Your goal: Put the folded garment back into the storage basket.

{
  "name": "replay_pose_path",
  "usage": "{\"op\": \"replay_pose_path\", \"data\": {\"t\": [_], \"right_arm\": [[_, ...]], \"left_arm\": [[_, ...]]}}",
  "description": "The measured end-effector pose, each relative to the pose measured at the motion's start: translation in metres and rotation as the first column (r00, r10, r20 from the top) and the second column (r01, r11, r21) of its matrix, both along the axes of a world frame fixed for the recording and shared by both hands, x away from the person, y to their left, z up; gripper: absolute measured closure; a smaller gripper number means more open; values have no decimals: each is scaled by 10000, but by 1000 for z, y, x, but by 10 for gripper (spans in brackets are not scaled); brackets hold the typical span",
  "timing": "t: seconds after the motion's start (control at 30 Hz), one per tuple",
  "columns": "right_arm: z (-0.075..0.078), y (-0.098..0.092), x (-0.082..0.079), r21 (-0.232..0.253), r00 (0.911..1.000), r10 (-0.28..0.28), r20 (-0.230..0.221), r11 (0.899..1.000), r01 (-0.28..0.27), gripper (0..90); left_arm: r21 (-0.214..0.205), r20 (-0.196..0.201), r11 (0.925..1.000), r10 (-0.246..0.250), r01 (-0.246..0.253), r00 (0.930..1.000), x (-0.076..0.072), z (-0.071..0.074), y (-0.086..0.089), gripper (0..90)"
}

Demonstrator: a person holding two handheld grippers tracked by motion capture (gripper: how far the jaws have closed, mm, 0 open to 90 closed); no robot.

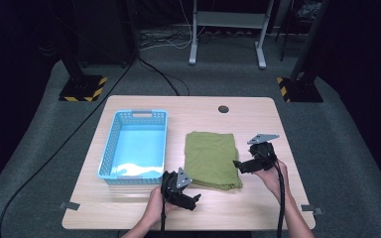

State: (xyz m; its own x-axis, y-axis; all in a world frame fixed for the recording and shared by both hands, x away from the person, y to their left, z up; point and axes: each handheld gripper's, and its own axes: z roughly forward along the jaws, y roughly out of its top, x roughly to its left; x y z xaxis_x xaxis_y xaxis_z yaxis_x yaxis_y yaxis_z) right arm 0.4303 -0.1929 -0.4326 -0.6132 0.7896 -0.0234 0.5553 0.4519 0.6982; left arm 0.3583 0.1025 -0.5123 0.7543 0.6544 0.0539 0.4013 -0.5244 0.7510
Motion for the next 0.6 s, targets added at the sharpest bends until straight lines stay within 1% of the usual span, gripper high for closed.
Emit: {"op": "replay_pose_path", "data": {"t": [0.07, 0.2, 0.43, 0.6], "right_arm": [[0, 1, 2, -39, 10000, 20, -16, 10000, -20, 19], [1, 1, 5, 111, 9999, 65, -93, 9999, -64, 19], [0, 3, 12, 48, 9997, 92, -215, 9999, -91, 20], [-1, 5, 18, -11, 9995, 112, -303, 9999, -112, 19]], "left_arm": [[41, -8, 10000, 26, -26, 10000, 2, 0, -2, 4], [-18, -71, 9999, 103, -103, 9999, 4, -1, -3, 4], [-23, -182, 9996, 269, -269, 9995, 12, -2, -6, 3], [99, -232, 9992, 378, -376, 9990, 15, -4, -7, 4]]}}
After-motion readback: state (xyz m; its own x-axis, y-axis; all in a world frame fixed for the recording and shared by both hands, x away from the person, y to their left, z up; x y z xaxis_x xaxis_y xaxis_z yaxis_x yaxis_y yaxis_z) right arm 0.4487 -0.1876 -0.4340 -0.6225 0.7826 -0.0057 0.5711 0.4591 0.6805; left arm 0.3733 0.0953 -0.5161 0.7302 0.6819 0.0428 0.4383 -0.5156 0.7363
